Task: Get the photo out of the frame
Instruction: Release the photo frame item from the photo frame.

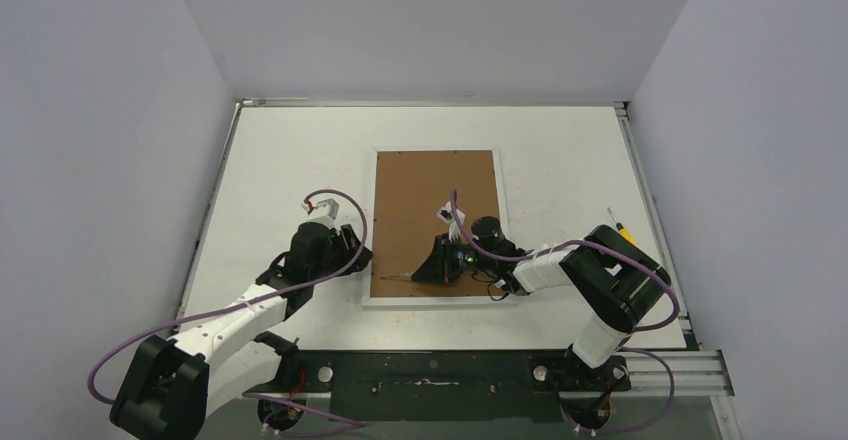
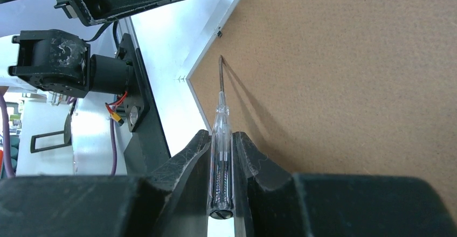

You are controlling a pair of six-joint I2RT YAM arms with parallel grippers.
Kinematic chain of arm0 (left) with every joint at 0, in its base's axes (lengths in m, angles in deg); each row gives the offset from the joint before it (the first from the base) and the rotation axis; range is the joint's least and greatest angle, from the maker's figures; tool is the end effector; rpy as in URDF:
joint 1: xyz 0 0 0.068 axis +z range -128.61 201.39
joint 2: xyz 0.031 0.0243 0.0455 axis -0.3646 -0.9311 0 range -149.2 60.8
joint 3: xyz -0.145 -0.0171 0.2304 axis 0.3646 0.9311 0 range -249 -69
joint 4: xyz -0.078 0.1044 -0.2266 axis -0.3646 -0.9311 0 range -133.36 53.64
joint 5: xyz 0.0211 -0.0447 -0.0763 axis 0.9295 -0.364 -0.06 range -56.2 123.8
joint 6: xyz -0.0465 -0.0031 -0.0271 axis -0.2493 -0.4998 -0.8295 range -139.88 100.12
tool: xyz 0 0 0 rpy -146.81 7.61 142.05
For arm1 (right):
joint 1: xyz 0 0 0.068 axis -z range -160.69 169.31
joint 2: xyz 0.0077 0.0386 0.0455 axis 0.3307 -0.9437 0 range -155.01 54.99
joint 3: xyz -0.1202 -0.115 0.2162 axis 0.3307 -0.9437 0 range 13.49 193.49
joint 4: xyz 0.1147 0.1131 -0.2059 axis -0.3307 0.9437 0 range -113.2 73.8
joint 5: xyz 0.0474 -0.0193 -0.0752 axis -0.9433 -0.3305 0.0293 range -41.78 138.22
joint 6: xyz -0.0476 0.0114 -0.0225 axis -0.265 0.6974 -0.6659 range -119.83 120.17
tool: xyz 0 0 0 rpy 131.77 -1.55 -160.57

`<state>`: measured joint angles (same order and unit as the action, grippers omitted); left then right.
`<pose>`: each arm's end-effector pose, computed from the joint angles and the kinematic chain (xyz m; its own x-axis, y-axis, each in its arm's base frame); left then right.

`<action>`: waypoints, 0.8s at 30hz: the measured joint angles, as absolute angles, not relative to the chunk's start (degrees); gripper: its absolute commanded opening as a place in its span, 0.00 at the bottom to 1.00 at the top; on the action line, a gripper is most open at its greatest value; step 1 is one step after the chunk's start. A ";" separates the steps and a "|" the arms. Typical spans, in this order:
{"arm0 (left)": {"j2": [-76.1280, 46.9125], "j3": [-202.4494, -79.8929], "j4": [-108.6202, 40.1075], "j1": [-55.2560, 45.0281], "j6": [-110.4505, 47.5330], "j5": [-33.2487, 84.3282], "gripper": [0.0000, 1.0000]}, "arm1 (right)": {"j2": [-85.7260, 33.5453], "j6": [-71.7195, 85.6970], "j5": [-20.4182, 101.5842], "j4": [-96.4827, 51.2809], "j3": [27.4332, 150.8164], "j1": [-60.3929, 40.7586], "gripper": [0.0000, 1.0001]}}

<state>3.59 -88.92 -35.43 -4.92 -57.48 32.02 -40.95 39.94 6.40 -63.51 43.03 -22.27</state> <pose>0.1757 -0.0881 0.1697 -0.7050 -0.3318 -0.6268 0.0444 0.8614 -0.5059 0.2017 0.2107 0.1314 -0.8558 -0.1221 -0.5027 -0.5141 0.3096 0.7999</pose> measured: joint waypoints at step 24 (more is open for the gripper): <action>-0.54 -87.04 -31.54 -5.68 -56.92 31.60 0.35 | -43.29 41.49 6.64 -66.55 43.40 -23.15 0.05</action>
<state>-0.54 -87.04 -31.54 -5.68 -56.92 31.60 -43.29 41.49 6.64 -66.55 43.40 -23.15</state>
